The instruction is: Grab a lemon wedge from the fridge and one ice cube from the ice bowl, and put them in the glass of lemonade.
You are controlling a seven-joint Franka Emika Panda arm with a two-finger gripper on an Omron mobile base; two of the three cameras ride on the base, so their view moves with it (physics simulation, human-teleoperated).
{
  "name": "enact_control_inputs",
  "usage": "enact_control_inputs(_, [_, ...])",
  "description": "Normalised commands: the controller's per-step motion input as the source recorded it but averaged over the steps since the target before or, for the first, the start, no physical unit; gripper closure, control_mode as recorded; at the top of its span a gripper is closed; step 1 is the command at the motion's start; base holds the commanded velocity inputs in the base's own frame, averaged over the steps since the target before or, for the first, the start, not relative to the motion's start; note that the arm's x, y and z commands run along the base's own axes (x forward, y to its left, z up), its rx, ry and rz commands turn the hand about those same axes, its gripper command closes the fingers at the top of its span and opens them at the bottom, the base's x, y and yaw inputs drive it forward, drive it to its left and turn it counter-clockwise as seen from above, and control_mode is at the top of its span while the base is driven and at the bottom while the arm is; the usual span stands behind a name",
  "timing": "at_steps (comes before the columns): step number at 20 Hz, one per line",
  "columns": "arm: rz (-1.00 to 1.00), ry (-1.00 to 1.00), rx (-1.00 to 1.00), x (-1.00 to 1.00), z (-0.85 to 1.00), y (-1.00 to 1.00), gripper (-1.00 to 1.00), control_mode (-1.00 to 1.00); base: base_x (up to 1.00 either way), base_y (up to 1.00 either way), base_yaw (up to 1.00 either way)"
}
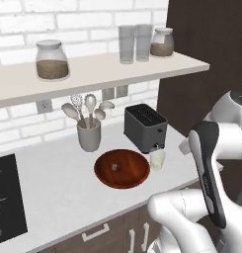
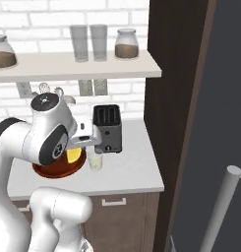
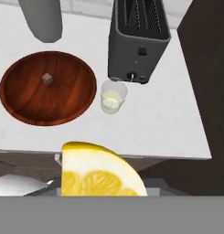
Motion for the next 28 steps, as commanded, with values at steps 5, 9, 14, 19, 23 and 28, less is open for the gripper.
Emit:
enact_control_inputs(5, [0.0,0.04,0.0,0.72,-0.36,0.41,1.0,-1.0,0.0,0.0,0.0])
enact_control_inputs(9, [0.01,0.16,-0.07,0.29,-0.34,0.0,1.0,-1.0,0.0,0.0,0.0])
enact_control_inputs(14, [0.0,0.12,-0.05,0.21,-0.31,0.0,1.0,-1.0,0.0,0.0,0.0])
enact_control_inputs(19, [0.0,0.04,-0.01,0.11,-0.05,0.0,1.0,-1.0,0.0,0.0,0.0])
enact_control_inputs(23, [0.0,0.01,0.0,0.26,0.0,0.0,1.0,-1.0,0.0,0.0,0.0])
enact_control_inputs(28, [-0.08,0.0,0.0,0.68,0.0,0.03,1.0,-1.0,0.0,0.0,0.0])
